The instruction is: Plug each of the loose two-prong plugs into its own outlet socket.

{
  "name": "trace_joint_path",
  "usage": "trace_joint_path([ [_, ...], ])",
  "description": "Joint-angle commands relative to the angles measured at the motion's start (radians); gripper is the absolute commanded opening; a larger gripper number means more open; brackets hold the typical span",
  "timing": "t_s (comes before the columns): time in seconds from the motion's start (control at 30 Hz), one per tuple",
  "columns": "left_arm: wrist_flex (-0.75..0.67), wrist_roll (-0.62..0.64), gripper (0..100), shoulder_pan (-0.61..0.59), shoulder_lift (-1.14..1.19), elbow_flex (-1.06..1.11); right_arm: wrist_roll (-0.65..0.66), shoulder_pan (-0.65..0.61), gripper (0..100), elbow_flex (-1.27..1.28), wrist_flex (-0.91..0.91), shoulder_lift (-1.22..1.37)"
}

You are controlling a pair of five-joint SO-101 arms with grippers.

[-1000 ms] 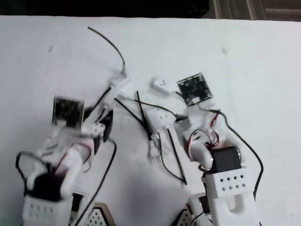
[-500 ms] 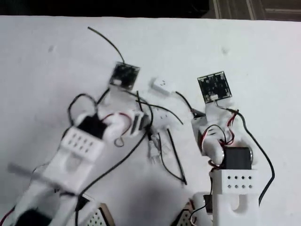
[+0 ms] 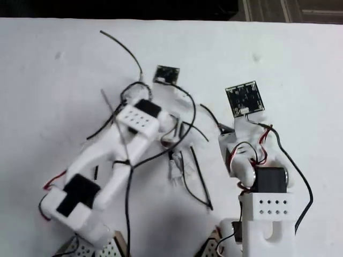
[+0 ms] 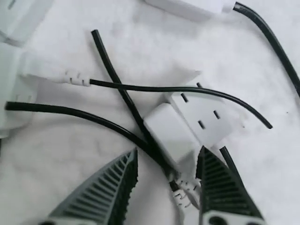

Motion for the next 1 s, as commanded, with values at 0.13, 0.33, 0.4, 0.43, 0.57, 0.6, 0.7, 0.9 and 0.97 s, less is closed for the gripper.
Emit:
trace_joint_path([
  [0.13, 0.011, 0.014, 22, 0.048, 0.093, -0.124, 0.011, 0.013, 1.7, -0.043, -0.008, -0.008],
  [0.33, 0.071, 0.006, 21, 0.024, 0.131, -0.104, 0.011, 0.013, 1.7, -0.043, -0.007, -0.008],
  [0.4, 0.095, 0.006, 21, 0.022, 0.136, -0.092, 0.011, 0.013, 1.7, -0.043, -0.007, -0.008],
  [0.43, 0.104, 0.006, 21, 0.022, 0.136, -0.086, 0.011, 0.013, 1.7, -0.043, -0.007, -0.008],
  [0.57, 0.152, 0.006, 17, 0.022, 0.131, -0.109, 0.011, 0.013, 1.7, -0.043, -0.007, -0.008],
  [0.6, 0.170, 0.005, 12, 0.022, 0.131, -0.127, 0.011, 0.013, 1.7, -0.043, -0.007, -0.008],
  [0.7, 0.239, -0.048, 2, 0.022, 0.131, -0.195, 0.011, 0.013, 1.7, -0.043, -0.007, -0.008],
  [0.9, 0.436, -0.086, 2, -0.010, 0.131, -0.330, 0.011, 0.013, 1.7, -0.043, -0.007, -0.008],
  [0.97, 0.494, -0.140, 2, -0.022, 0.131, -0.373, 0.011, 0.013, 1.7, -0.043, -0.007, -0.008],
])
